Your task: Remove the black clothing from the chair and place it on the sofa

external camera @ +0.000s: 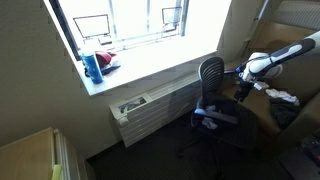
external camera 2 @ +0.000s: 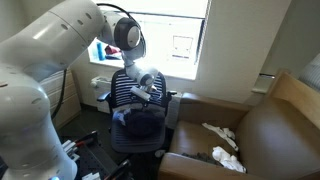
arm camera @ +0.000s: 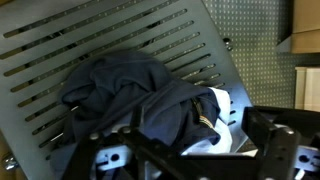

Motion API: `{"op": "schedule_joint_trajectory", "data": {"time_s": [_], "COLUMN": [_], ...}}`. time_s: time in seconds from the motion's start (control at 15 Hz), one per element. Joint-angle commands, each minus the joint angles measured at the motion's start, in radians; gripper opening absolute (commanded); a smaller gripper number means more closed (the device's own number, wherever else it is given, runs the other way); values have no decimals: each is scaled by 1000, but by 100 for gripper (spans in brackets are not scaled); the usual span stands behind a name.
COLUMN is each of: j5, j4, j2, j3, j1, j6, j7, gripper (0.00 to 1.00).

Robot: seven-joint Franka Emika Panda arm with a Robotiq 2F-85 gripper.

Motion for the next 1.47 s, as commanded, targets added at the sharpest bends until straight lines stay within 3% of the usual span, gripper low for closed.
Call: {"op": "schedule_joint_trajectory", "data": {"time_s": [0.0, 0.13, 0.33, 0.6, 0.8, 1.07, 1.2, 1.27, 1.4], "j5": [-101, -82, -87, -65, -108, -205, -202, -202, -202], "j4": [126, 111, 111, 218, 281, 380, 421, 363, 374], "j2": [74, 53, 65, 210, 278, 353, 381, 348, 357], "j3": [-64, -26, -32, -14, -59, -172, -144, -143, -141], "j1": [82, 52, 65, 34, 76, 177, 161, 157, 162], "j6": [-45, -71, -44, 7, 10, 32, 4, 27, 28], "j7": [76, 58, 68, 29, 71, 199, 188, 192, 192], "gripper": [100, 100, 100, 100, 100, 100, 100, 100, 100]}}
